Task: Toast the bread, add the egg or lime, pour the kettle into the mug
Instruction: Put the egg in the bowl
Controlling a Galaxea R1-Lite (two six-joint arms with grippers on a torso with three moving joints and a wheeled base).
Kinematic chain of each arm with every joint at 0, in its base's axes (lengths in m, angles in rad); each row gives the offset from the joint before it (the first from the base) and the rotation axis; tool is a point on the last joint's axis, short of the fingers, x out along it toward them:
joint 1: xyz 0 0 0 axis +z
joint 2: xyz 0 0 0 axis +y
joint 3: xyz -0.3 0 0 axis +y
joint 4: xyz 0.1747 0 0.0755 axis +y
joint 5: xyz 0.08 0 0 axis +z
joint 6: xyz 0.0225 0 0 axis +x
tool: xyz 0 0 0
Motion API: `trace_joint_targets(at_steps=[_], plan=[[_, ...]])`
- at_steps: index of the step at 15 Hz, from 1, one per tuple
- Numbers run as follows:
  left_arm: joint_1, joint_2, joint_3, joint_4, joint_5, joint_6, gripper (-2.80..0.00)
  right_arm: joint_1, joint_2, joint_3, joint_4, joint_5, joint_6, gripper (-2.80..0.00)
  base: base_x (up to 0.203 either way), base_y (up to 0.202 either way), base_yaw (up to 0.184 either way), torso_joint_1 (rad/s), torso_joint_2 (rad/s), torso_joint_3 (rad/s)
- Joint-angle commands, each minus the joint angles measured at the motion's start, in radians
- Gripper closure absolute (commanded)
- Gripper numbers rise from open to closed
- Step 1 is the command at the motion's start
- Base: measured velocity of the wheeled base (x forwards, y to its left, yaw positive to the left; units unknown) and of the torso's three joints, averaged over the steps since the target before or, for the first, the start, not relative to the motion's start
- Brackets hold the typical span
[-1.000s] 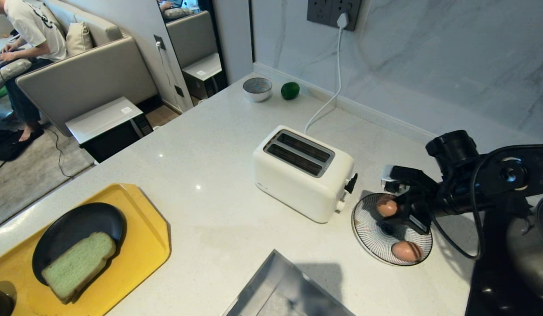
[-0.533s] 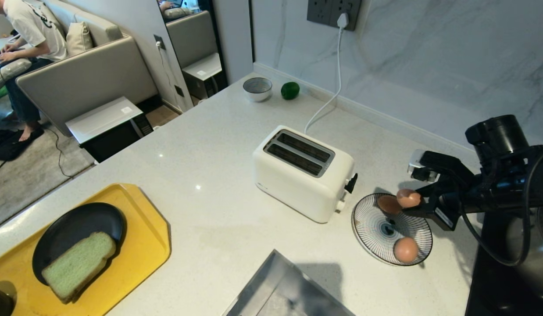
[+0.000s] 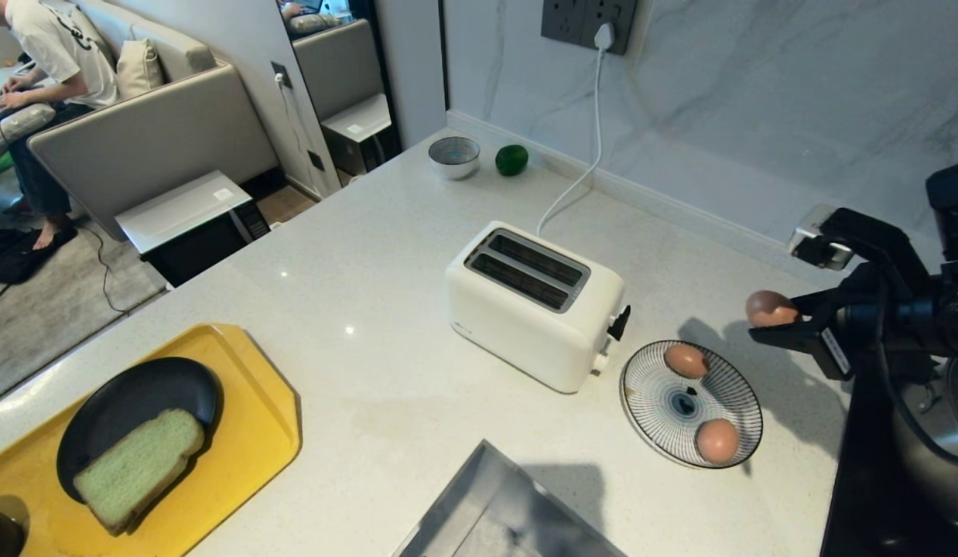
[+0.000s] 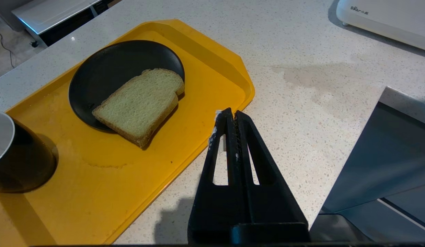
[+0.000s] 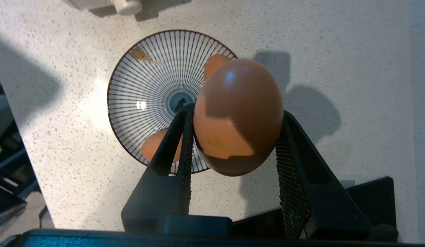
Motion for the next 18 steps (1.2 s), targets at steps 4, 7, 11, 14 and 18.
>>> trace_joint_targets(at_steps=[4,7,11,14,18], plan=[[0.000,0.001,0.000,0.000,0.001,0.000,0.00,0.009,-0.210,0.056,0.001,-0.025,0.029,0.00,0.000,0.000,0.000,0.000,0.00,0.000],[0.000,0.001,0.000,0.000,0.001,-0.001,0.00,0.013,-0.291,0.093,0.001,-0.072,0.034,0.00,0.000,0.000,0.000,0.000,0.00,0.000],[0.002,0.001,0.000,0.000,0.001,0.000,0.00,0.014,-0.344,0.123,-0.002,-0.122,0.052,0.00,0.000,0.000,0.000,0.000,0.00,0.000],[0.000,0.001,0.000,0.000,0.001,0.000,0.00,0.012,-0.368,0.125,-0.002,-0.133,0.070,0.00,0.000,0.000,0.000,0.000,0.00,0.000],[0.001,0.001,0.000,0.000,0.001,0.000,0.00,0.013,-0.376,0.109,-0.004,-0.190,0.130,0.00,0.000,0.000,0.000,0.000,0.00,0.000]])
